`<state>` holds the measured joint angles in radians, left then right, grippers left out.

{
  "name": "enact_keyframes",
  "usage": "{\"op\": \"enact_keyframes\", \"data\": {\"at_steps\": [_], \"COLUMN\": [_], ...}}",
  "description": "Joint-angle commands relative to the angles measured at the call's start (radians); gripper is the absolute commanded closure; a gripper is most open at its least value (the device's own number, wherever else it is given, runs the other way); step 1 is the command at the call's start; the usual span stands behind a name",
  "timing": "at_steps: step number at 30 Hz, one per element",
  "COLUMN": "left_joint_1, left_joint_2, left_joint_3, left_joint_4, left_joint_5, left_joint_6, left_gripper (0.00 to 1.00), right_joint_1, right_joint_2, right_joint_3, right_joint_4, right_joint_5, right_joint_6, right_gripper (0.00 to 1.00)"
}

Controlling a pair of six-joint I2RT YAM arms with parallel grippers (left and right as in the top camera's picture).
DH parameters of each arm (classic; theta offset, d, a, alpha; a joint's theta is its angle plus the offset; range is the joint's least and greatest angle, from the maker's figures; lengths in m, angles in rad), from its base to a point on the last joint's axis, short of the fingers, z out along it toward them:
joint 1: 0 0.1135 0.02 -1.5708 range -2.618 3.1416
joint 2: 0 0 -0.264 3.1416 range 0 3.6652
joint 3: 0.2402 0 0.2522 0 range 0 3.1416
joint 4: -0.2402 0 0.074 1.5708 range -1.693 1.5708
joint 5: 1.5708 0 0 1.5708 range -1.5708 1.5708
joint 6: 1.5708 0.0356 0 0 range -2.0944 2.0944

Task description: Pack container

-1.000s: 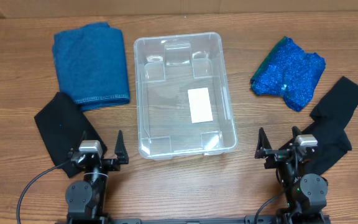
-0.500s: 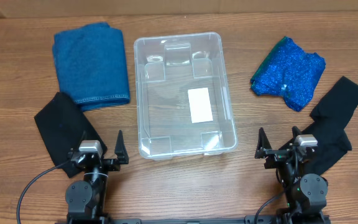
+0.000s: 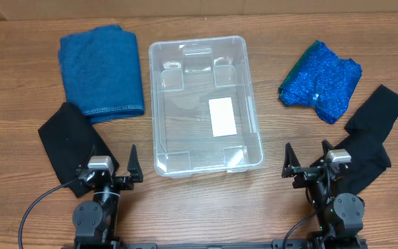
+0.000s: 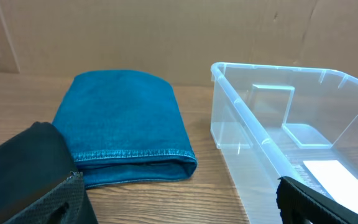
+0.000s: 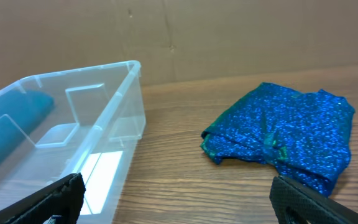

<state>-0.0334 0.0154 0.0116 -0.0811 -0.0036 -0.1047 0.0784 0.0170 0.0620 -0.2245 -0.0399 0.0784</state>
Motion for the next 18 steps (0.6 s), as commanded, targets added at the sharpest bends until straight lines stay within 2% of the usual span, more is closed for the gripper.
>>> {"op": "enact_keyframes", "data": {"at_steps": [1, 2, 5, 8, 12, 15, 18], "left_joint_1": [-0.006, -0.006, -0.006, -0.006, -0.006, -0.006, -0.006], "left_joint_2": [-0.011, -0.011, -0.01, 0.008, 0.134, 0.358, 0.539], "left_joint_3": [-0.006, 0.003, 0.057, 0.199, 0.417, 0.689, 0.871], "left_joint_4": [0.04, 0.027, -0.05, -0.151, -0.214, -0.385, -0.537], "left_joint_5": [-0.006, 0.003, 0.03, 0.03, 0.027, 0.019, 0.018], "left_joint_6": [-0.085, -0.195, -0.316, -0.301, -0.257, -0.152, -0.1], "left_gripper": [0.0, 0.0, 0.0, 0.0, 0.0, 0.0, 0.0], "right_joint_1": [-0.007, -0.007, -0.007, -0.007, -0.007, -0.009, -0.019], "right_joint_2": [0.011, 0.021, 0.064, 0.179, 0.431, 0.776, 1.012], "right_joint_3": [0.005, 0.011, 0.061, 0.184, 0.435, 0.796, 1.046], "right_joint_4": [0.006, 0.004, 0.009, 0.0, -0.061, -0.269, -0.456], "right_joint_5": [-0.021, -0.021, -0.01, 0.032, 0.047, 0.047, 0.047], "right_joint_6": [0.105, 0.136, 0.155, 0.155, 0.154, 0.127, 0.069], "right_gripper": [0.0, 0.0, 0.0, 0.0, 0.0, 0.0, 0.0]}}
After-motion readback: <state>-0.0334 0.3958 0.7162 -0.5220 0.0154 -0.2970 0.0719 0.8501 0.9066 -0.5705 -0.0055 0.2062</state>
